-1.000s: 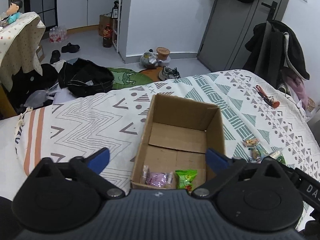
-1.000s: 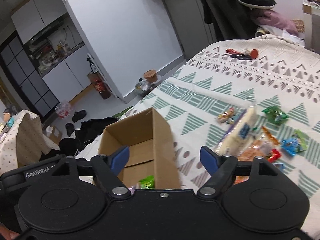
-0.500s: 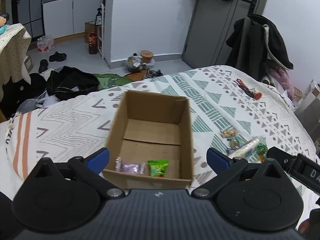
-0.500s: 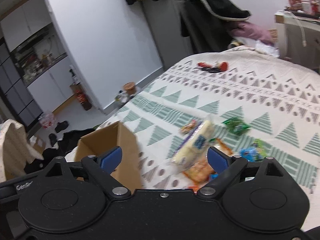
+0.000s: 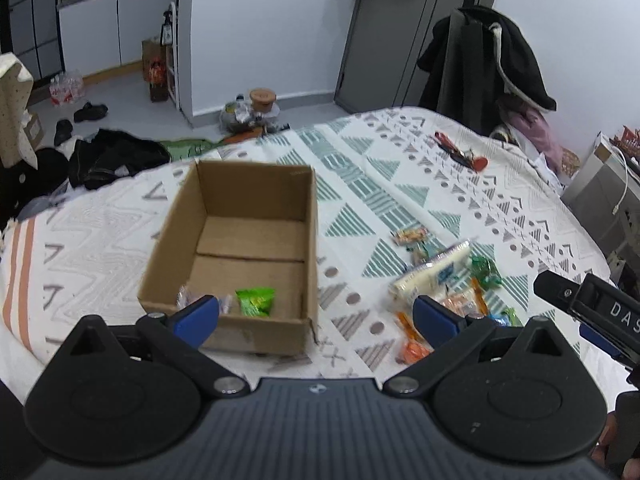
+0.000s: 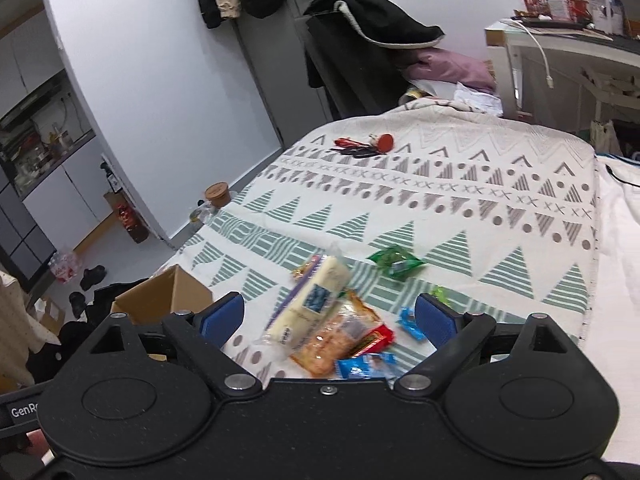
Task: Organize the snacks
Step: 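Move both tools back over the snack pile, then grasp the orange stick snack with the left tool while the right tool grasps the blue-green candy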
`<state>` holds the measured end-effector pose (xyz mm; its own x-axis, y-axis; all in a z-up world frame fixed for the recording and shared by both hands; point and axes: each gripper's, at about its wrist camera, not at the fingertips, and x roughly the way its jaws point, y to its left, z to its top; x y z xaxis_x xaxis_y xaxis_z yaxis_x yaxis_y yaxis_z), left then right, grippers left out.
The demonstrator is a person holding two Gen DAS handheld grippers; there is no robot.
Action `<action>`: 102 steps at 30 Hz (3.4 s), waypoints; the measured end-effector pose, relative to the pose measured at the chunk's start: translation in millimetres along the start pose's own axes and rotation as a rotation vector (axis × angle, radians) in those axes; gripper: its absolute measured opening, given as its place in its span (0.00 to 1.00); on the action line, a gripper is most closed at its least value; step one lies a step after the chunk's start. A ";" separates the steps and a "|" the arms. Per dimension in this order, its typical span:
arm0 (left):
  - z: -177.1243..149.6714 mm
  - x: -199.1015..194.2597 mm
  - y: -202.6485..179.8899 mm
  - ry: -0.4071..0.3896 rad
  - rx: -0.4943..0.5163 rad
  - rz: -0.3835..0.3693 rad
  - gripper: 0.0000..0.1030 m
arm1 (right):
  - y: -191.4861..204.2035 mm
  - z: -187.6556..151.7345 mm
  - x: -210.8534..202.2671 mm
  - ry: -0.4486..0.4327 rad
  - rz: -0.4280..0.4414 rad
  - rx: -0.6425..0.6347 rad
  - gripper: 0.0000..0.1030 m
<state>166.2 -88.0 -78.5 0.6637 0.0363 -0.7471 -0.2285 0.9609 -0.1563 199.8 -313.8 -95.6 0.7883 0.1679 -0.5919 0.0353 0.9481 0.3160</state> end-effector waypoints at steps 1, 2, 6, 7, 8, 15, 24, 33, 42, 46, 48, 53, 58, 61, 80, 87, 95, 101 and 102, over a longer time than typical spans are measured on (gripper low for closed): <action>-0.7 0.4 -2.2 0.006 -0.004 -0.003 1.00 | -4.4 0.3 -0.5 0.003 -0.001 0.005 0.90; -1.7 0.6 -5.3 0.009 -0.002 -0.007 1.00 | -9.1 0.5 -0.7 0.005 -0.004 0.009 0.90; -7.6 1.9 -20.8 0.017 0.041 -0.014 1.00 | -26.7 -0.1 0.6 0.028 0.007 0.025 0.90; -9.9 2.0 -23.9 0.017 0.043 -0.019 1.00 | -31.0 -0.5 1.0 0.031 0.005 0.032 0.90; -11.7 2.7 -26.6 0.015 0.047 -0.020 0.99 | -36.0 -1.2 1.9 0.036 0.001 0.038 0.90; -25.5 14.4 -50.6 0.014 0.080 -0.028 0.99 | -60.7 -8.5 7.2 0.070 -0.010 0.068 0.90; -34.7 41.7 -68.2 0.053 0.063 -0.048 0.96 | -73.8 -12.0 25.9 0.113 -0.012 0.105 0.90; -41.2 76.6 -79.5 0.114 0.036 -0.053 0.76 | -85.0 -14.4 50.6 0.165 -0.015 0.146 0.81; -52.4 118.2 -90.1 0.228 -0.003 -0.083 0.55 | -91.3 -16.6 70.1 0.211 -0.006 0.162 0.75; -55.5 133.2 -90.0 0.265 -0.033 -0.083 0.54 | -93.7 -17.1 80.1 0.233 -0.001 0.170 0.73; -56.6 139.7 -90.1 0.279 -0.053 -0.082 0.54 | -94.8 -17.1 85.0 0.241 -0.003 0.173 0.73; -55.4 149.1 -93.6 0.266 -0.089 -0.071 0.44 | -98.0 -16.9 99.9 0.259 -0.015 0.192 0.69; -50.6 154.3 -94.5 0.243 -0.121 -0.038 0.32 | -97.7 -17.7 110.2 0.268 -0.026 0.196 0.66; -48.3 155.5 -92.2 0.233 -0.128 -0.032 0.28 | -96.0 -17.6 116.3 0.266 -0.035 0.193 0.66; -36.2 140.1 -69.0 0.172 -0.120 -0.018 0.17 | -62.1 -16.0 162.4 0.266 -0.215 -0.003 0.47; -33.3 126.4 -60.8 0.157 -0.097 -0.028 0.17 | -57.6 -14.6 145.7 0.238 -0.200 -0.001 0.34; -21.0 93.3 -55.4 0.095 -0.095 -0.052 0.16 | -51.4 -10.0 115.0 0.164 -0.129 0.004 0.34; -7.7 66.2 -48.1 0.032 -0.091 -0.057 0.16 | -28.8 -8.2 103.1 0.125 -0.063 -0.043 0.34; -5.9 62.7 -45.4 0.024 -0.094 -0.054 0.16 | -24.7 -8.9 101.5 0.120 -0.055 -0.050 0.34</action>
<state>213.9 -131.0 -122.0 0.6598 -0.0222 -0.7511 -0.2594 0.9314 -0.2553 273.5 -317.8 -170.1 0.7071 0.1435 -0.6924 0.0436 0.9685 0.2452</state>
